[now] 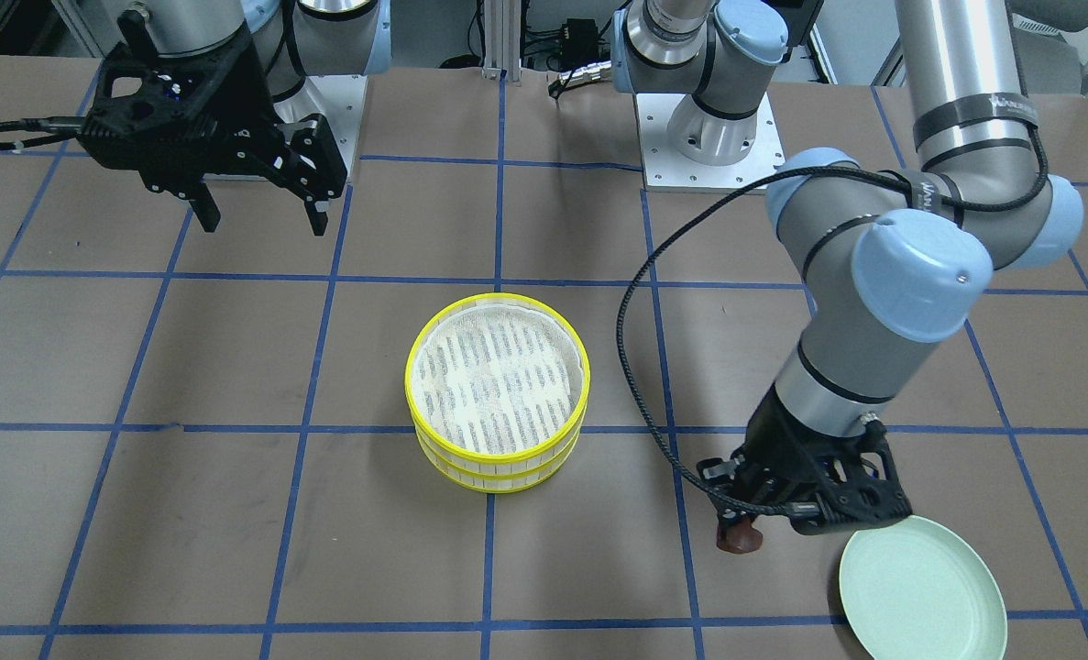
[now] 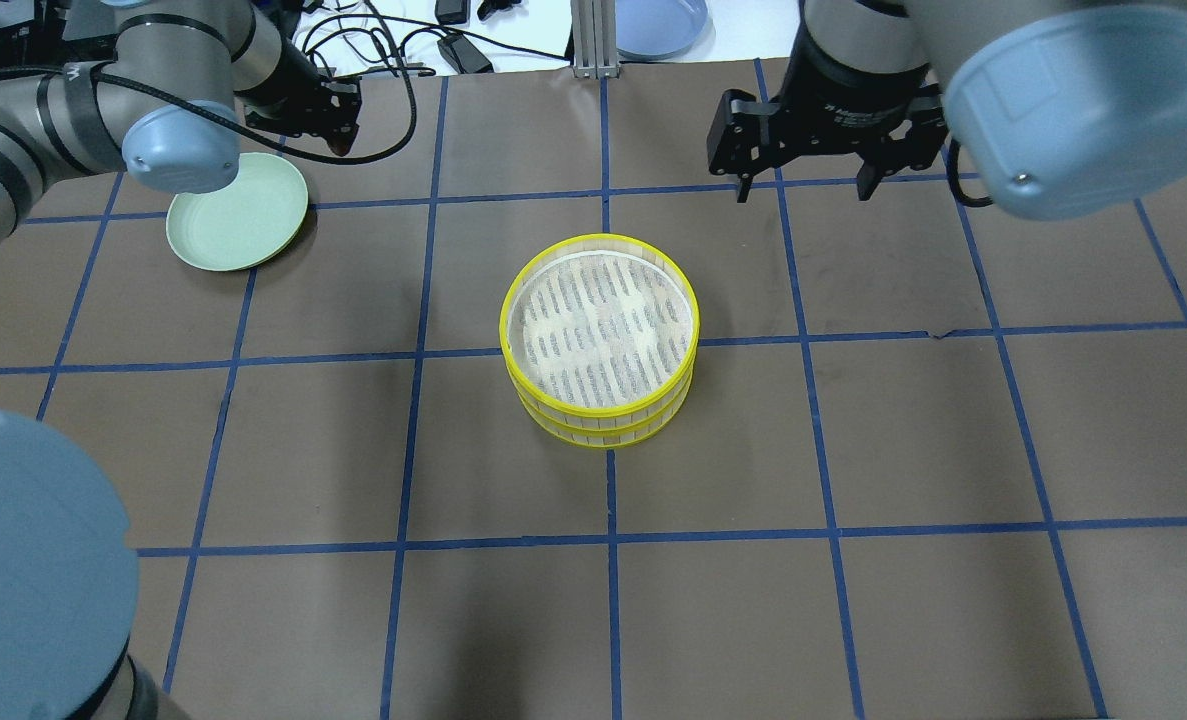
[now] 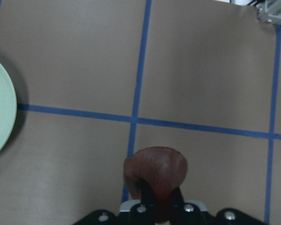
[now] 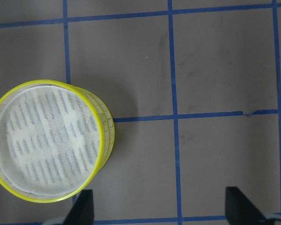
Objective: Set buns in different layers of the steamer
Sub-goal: 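Carry the brown bun with the left gripper and drop it into the top tier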
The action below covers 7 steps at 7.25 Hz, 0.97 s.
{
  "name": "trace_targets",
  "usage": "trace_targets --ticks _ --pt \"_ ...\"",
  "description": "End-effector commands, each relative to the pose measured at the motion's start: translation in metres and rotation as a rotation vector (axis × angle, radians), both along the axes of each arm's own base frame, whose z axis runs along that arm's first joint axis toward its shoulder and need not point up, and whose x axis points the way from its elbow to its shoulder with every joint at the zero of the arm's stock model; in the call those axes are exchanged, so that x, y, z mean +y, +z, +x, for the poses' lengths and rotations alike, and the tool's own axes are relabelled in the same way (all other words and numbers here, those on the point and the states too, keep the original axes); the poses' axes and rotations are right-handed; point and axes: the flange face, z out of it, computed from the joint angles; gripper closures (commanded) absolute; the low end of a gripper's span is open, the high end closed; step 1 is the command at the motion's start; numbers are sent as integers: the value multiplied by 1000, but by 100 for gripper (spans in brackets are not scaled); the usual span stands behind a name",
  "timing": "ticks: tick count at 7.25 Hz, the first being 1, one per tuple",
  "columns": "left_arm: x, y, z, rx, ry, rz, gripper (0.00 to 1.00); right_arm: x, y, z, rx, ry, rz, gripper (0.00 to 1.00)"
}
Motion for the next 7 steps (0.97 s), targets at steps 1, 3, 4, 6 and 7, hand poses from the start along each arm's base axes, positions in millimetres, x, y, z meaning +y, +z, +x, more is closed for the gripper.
trace_targets --ticks 1,3,4,6,7 --pt "34 8 -60 24 33 107 100 1 3 -13 50 54 -4 0" --pt "82 20 -127 1 63 166 100 6 5 -12 50 54 -4 0" --pt "100 15 -153 -4 34 182 100 6 5 -12 50 54 -4 0" --pt "131 -16 -183 -10 7 251 63 6 5 -12 50 54 -4 0" --pt "137 -19 -186 -14 -1 261 48 6 5 -12 50 54 -3 0"
